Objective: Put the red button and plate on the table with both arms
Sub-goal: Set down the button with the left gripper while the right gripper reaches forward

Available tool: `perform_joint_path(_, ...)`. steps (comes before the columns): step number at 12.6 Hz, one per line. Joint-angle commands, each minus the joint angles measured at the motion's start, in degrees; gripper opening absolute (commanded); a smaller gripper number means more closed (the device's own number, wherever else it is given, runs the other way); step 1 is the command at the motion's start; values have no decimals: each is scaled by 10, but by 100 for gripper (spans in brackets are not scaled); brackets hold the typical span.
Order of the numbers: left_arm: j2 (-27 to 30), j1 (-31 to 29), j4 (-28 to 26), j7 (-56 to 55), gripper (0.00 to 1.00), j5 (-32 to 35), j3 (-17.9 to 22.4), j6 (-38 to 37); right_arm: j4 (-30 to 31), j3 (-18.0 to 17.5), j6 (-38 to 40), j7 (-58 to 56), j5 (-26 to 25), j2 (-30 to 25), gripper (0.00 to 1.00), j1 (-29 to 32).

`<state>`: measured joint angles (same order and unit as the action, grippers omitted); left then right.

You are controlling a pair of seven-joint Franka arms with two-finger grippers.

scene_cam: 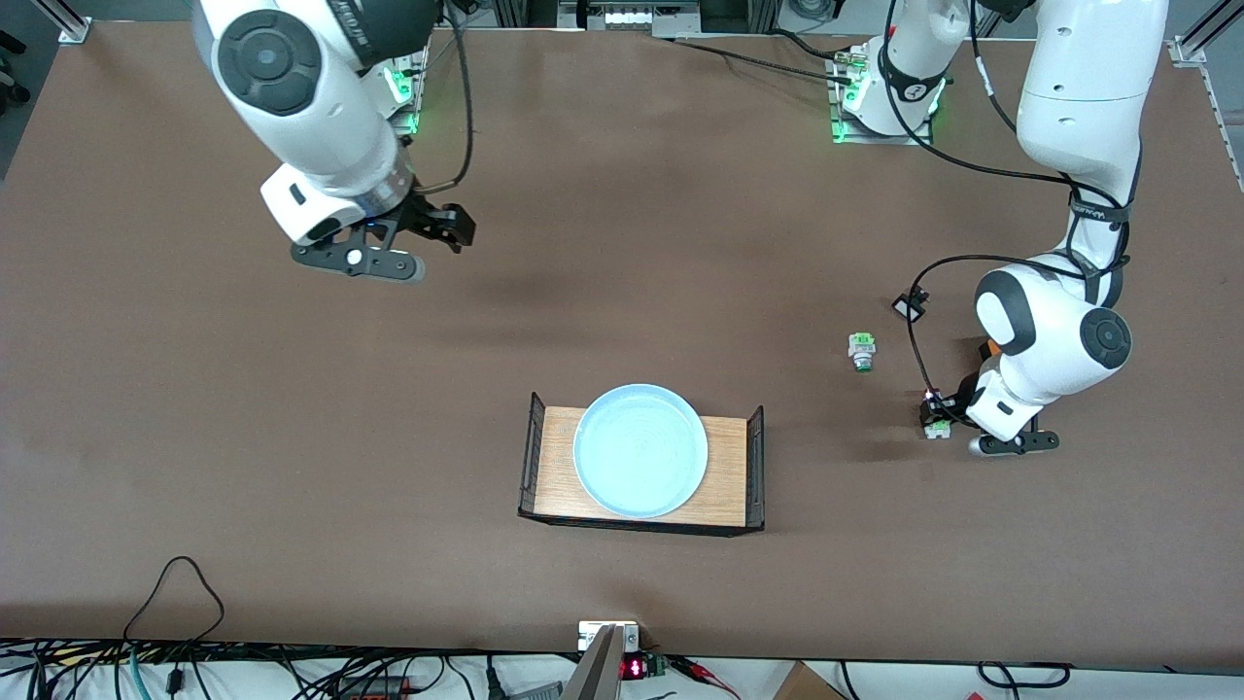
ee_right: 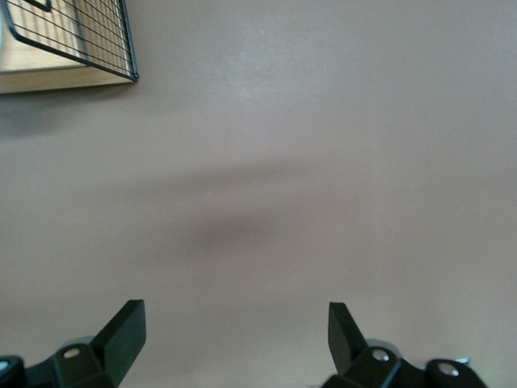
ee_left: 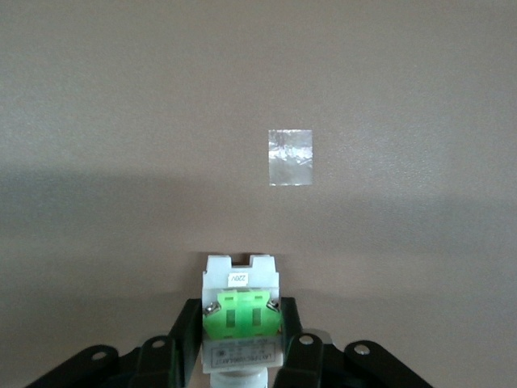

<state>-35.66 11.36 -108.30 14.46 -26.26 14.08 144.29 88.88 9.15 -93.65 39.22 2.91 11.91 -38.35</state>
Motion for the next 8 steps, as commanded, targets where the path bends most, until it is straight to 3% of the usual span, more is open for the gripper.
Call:
perform_joint_path(1,-3,-5,5,27,78,-14,-1,-1,-48,6,-4,53,19,43,100,-24)
perform_joint_path(2,0,0,7,25,100,-14,-1,-1,-60,6,-5,67,44,54,100,-24)
perform_joint_path(4,17,9,9,30,100,-4,1,-1,-91,9,-10,115,92,79,100,-21)
perform_joint_path(8,87,11,4,27,100,56,15,-71,-96,6,-106,227,97,118,100,-26)
